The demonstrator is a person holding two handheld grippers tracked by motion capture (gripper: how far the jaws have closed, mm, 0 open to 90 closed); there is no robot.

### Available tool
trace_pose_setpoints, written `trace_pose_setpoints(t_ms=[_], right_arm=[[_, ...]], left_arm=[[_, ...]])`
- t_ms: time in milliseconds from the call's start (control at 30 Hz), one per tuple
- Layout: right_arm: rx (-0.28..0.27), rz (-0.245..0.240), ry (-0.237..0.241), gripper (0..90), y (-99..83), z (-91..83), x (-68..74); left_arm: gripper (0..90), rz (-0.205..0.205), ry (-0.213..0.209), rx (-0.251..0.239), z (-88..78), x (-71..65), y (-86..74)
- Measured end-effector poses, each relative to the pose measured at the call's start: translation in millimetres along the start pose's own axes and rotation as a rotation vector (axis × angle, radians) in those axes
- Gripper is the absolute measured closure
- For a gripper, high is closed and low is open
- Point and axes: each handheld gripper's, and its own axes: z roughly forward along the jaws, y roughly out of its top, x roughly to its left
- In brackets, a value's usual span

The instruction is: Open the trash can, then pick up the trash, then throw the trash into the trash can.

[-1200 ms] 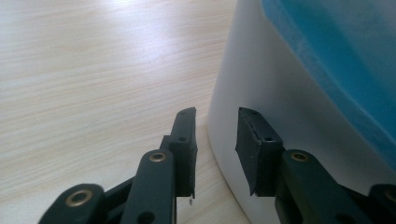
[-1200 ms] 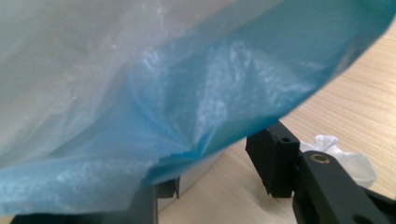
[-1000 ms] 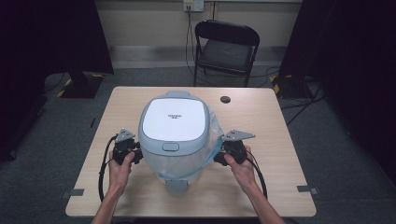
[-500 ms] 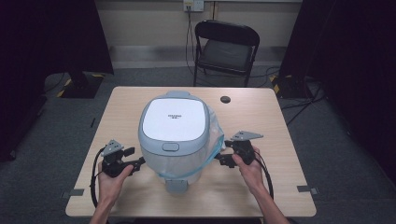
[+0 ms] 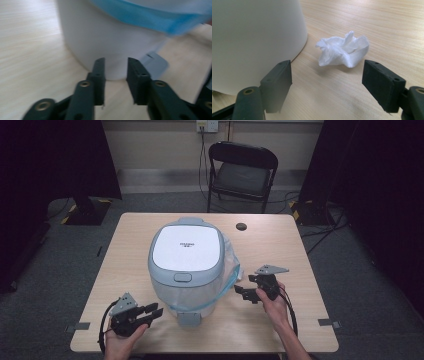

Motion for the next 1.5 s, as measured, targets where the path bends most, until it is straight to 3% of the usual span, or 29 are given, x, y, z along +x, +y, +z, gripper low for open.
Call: trace_pose_setpoints(t_ms=[133,300,400,567,767,867,1200,1267,1300,1467,1500], right_arm=[[0.011,-0.005,-0.004,22.7,-1.2,4.6,-1.1],[0.012,-0.003,-0.003,22.5,-1.9,4.7,-0.7],[0.010,-0.006,-0.008,22.5,-1.8,4.2,-1.0],[0.013,-0.002,0.000,22.3,-3.9,5.0,0.1],[0.010,0.007,0.008,22.2,-5.7,6.7,-1.2],[0.005,0.008,0.003,22.2,-5.2,5.5,-1.3],[0.009,-0.001,0.010,22.2,-6.0,6.5,1.0],[0.008,-0.001,0.008,22.2,-6.0,6.6,0.6],[0.007,-0.001,0.009,22.2,-5.8,6.4,-0.4],[0.011,-0.007,-0.009,22.2,-5.4,8.0,0.0],[0.009,-0.007,-0.014,22.0,-5.4,8.0,0.6]], left_arm=[[89.3,0.023,-0.126,0.014,16.5,-14.8,1.1],[90.0,0.036,-0.182,0.017,31.5,-25.6,4.1],[90.0,0.048,-0.192,0.025,42.4,-32.6,4.5],[90.0,0.075,-0.145,0.023,54.8,-41.3,2.7],[90.0,0.078,-0.108,0.031,62.6,-40.6,-3.6],[90.0,0.105,-0.078,0.026,63.8,-40.8,-4.6],[90.0,0.147,-0.040,0.026,64.6,-41.9,-6.0],[90.0,0.146,-0.041,0.025,64.8,-42.0,-5.8],[90.0,0.114,-0.067,0.025,65.0,-38.0,-6.1],[90.0,0.125,-0.054,0.027,65.2,-39.7,-6.4],[90.0,0.109,-0.060,0.024,65.5,-38.4,-6.9]])
